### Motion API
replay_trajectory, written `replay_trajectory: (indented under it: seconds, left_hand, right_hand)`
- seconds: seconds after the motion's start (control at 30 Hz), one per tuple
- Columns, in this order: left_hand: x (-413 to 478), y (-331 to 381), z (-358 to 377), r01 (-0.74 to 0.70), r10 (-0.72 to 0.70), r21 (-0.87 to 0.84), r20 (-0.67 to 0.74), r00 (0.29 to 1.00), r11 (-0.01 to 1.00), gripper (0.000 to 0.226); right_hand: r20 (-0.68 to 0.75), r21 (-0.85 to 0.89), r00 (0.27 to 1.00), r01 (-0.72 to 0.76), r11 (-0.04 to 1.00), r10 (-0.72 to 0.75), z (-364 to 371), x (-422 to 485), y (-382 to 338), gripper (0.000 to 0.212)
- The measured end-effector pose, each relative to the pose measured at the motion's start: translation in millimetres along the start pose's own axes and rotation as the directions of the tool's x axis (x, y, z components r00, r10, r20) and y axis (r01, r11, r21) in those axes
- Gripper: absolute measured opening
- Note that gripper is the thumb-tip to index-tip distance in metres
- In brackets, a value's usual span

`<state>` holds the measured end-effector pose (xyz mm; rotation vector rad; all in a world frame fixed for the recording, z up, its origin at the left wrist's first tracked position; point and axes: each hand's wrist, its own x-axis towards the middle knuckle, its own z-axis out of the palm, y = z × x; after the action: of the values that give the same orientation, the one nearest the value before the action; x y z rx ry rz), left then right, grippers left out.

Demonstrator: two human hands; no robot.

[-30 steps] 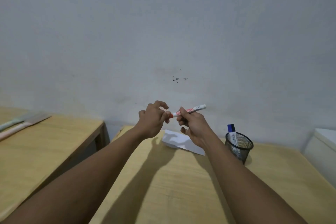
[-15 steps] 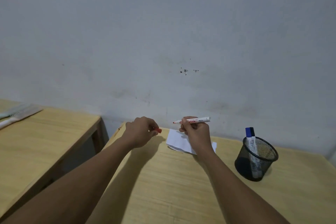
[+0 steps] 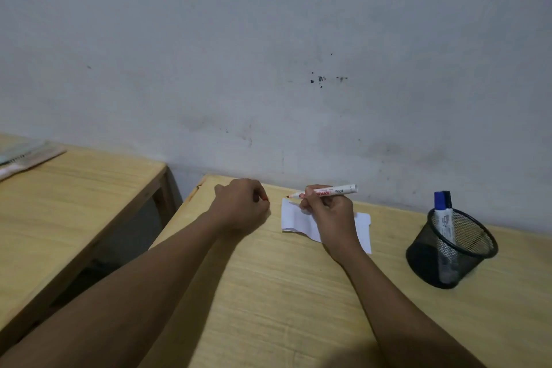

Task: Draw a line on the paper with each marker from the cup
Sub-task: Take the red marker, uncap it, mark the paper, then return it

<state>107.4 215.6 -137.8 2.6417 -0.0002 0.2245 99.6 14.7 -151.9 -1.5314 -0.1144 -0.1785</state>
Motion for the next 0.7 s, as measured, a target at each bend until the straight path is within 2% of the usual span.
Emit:
replay_trajectory:
  seconds: [0.2, 0.23, 0.3, 0.37, 0.43, 0.47, 0.53, 0.63, 0.7]
  left_hand:
    - [-1.3, 0.4, 1.3, -0.031, 0.03, 0.018, 0.025, 0.999, 0.999, 0.026]
    - [-4.6, -0.6, 2.1, -0.036, 0.037, 0.004, -0.009, 0.999, 0.999, 0.034]
    - [-17.1, 1.2, 2.8, -0.097, 0.094, -0.011, -0.165, 0.982, 0.995, 0.037]
    - [-34.6, 10.0, 3.3, -0.244, 0.258, 0.087, -0.246, 0.934, 0.966, 0.032]
    - [-50.0, 19.2, 6.8, -0.384, 0.421, 0.24, -0.122, 0.899, 0.891, 0.034]
    - [-54.8, 21.6, 8.7, -0.416, 0.448, 0.289, -0.05, 0.893, 0.862, 0.035]
    - [-57.2, 20.1, 13.3, -0.402, 0.416, 0.317, 0.026, 0.909, 0.859, 0.039]
    - [-57.6, 17.4, 18.1, -0.347, 0.346, 0.278, 0.054, 0.937, 0.896, 0.04]
    - [-57.9, 17.0, 20.0, -0.336, 0.333, 0.273, 0.059, 0.941, 0.901, 0.039]
  right_hand:
    - [-0.012, 0.049, 0.999, -0.038, 0.998, 0.038, -1.9, 2.6, 1.4, 0.015]
    - [-0.013, 0.041, 0.999, -0.037, 0.998, 0.038, -1.4, 2.7, 1.3, 0.015]
    - [-0.006, 0.03, 0.999, -0.036, 0.999, 0.036, -0.7, 2.4, 1.2, 0.015]
    - [0.007, 0.015, 0.999, -0.031, 0.999, 0.031, -0.8, 3.1, 0.6, 0.015]
    - [0.022, -0.009, 0.999, -0.031, 0.999, 0.031, -1.7, 4.1, -2.1, 0.015]
    - [0.027, -0.02, 0.999, -0.031, 0.999, 0.031, -1.8, 5.1, -3.9, 0.014]
    - [0.034, -0.036, 0.999, -0.026, 0.999, 0.028, -1.2, 7.5, -8.7, 0.015]
    - [0.086, -0.065, 0.996, -0.03, 0.997, 0.035, 2.1, 13.9, -13.3, 0.007]
    - [0.138, -0.153, 0.99, -0.023, 0.988, 0.044, 6.9, 19.9, -12.2, 0.007]
